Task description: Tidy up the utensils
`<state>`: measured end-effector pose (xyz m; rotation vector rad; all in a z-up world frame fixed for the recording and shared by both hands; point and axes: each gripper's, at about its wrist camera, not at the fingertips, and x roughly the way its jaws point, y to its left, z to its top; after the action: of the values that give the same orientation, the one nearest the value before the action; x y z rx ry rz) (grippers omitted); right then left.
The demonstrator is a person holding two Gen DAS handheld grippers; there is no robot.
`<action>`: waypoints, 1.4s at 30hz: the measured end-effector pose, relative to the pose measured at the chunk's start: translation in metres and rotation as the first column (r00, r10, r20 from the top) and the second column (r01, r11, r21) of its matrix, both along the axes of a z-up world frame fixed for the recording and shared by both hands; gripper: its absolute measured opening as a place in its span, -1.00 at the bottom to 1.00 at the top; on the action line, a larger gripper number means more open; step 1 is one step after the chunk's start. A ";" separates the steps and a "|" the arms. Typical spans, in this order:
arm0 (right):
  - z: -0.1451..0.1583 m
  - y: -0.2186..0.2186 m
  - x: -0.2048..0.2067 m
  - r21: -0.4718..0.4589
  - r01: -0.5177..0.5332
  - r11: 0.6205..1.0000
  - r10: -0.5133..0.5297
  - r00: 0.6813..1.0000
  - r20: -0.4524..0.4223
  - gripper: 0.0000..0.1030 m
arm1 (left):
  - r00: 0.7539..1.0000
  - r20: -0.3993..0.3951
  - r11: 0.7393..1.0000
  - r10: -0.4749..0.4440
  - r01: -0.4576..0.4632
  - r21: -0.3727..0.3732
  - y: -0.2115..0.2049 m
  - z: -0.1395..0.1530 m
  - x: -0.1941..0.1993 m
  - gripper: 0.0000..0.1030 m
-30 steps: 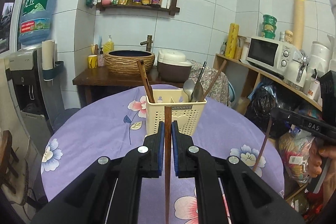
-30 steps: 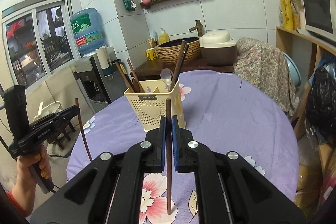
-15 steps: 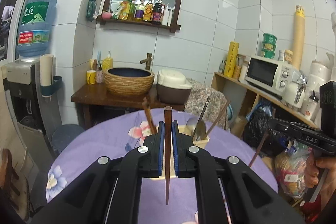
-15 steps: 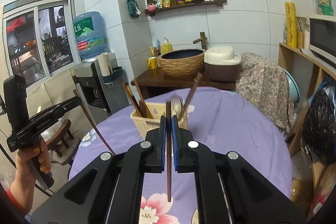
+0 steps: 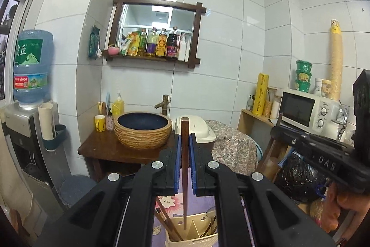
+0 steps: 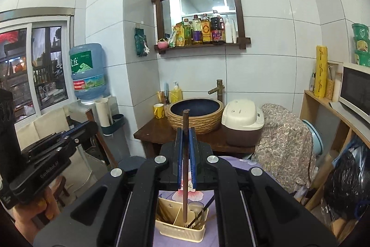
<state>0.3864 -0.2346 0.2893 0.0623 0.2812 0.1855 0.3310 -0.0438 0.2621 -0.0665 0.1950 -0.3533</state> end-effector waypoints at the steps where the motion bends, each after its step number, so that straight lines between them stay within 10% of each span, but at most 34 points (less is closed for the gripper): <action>1: -0.007 0.003 0.006 -0.007 0.004 1.000 -0.004 1.000 -0.011 -0.88 | 1.000 -0.011 1.000 0.005 -0.005 0.008 -0.004 -0.008 0.005 -0.84; 12: -0.111 0.008 0.039 -0.035 0.002 0.999 -0.007 0.988 -0.154 -0.88 | 0.985 -0.172 0.999 -0.002 0.011 0.050 -0.014 -0.101 0.031 -0.84; 24: -0.138 0.006 0.034 -0.071 0.028 0.997 -0.038 0.989 -0.144 -0.80 | 0.975 -0.222 0.997 -0.007 0.023 0.069 -0.010 -0.128 0.031 -0.81; 27: -0.136 0.000 0.017 -0.048 0.053 0.997 -0.057 0.995 -0.086 0.33 | 0.984 -0.180 0.998 -0.002 0.014 0.067 -0.003 -0.123 0.011 -0.27; 35: -0.157 -0.007 -0.089 -0.027 0.054 0.998 -0.054 0.998 -0.013 0.76 | 0.999 -0.023 0.998 -0.029 0.031 0.048 0.035 -0.131 -0.092 0.86; 42: -0.223 -0.005 -0.200 -0.050 0.061 0.997 -0.060 0.998 0.029 0.89 | 0.997 0.038 0.998 0.068 -0.069 0.012 0.071 -0.177 -0.184 0.91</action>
<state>0.1866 -0.2397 0.0662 0.0179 0.2561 0.1188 0.1472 0.0274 0.0852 -0.0529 0.1580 -0.2848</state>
